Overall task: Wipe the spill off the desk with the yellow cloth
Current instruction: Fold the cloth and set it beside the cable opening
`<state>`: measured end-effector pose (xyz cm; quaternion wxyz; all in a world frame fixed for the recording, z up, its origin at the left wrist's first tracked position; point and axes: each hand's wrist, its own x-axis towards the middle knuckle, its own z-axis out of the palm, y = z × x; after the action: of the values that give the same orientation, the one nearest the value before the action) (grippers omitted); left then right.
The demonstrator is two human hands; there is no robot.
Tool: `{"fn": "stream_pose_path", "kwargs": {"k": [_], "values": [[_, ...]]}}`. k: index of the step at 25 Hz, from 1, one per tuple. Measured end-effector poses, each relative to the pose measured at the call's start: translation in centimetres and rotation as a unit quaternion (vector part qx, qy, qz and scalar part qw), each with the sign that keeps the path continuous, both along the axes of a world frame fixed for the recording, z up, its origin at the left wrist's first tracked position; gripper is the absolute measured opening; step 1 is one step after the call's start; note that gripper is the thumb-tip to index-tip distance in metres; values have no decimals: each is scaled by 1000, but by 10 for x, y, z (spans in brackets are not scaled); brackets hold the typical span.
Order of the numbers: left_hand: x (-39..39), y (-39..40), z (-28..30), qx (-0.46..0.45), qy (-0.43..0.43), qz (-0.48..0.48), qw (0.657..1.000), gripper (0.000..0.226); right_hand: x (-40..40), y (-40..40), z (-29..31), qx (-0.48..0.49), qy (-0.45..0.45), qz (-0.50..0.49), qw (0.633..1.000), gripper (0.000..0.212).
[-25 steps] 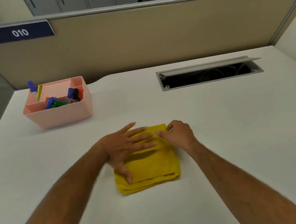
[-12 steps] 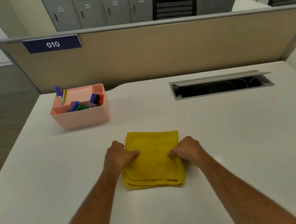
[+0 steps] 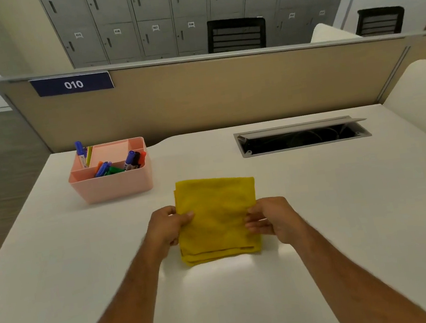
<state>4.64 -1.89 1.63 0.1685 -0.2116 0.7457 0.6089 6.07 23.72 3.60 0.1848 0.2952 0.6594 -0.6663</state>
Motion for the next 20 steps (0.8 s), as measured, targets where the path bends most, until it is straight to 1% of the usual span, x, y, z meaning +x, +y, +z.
{"fn": "stream_pose_path", "kwargs": {"k": [2, 4, 5, 6, 7, 9, 10, 13, 15, 17, 19, 20], "values": [[-2, 4, 12, 83, 23, 16, 996, 30, -2, 6, 9, -62, 19, -51, 997, 26], [-5, 13, 24, 174, 23, 48, 983, 37, -5, 14, 18, -104, 34, -88, 990, 41], [-8, 18, 28, 203, 22, 76, 976, 43, -7, 17, 23, -100, 48, -100, 989, 41], [-11, 24, 29, 222, 28, 102, 969, 45, -8, 21, 26, -87, 69, -107, 988, 34], [-13, 30, 30, 234, 43, 120, 964, 39, -10, 24, 28, -77, 92, -105, 987, 25], [-19, 46, 31, 244, 78, 136, 957, 14, -14, 33, 31, -52, 132, -74, 987, 20], [-23, 55, 31, 248, 77, 139, 956, 14, -16, 40, 32, -30, 148, -65, 986, 19], [-37, 85, 36, 303, 9, 156, 940, 32, -27, 71, 32, 18, 172, -47, 984, 29], [-45, 105, 37, 352, -41, 162, 921, 41, -38, 96, 30, 17, 173, -18, 985, 38], [-52, 126, 36, 363, -75, 127, 920, 45, -47, 123, 29, 3, 179, 9, 984, 51], [-62, 152, 33, 361, -102, 76, 924, 46, -56, 151, 29, 19, 198, 34, 979, 60], [-67, 164, 32, 360, -108, 56, 925, 43, -60, 165, 28, 33, 205, 45, 977, 64]]}}
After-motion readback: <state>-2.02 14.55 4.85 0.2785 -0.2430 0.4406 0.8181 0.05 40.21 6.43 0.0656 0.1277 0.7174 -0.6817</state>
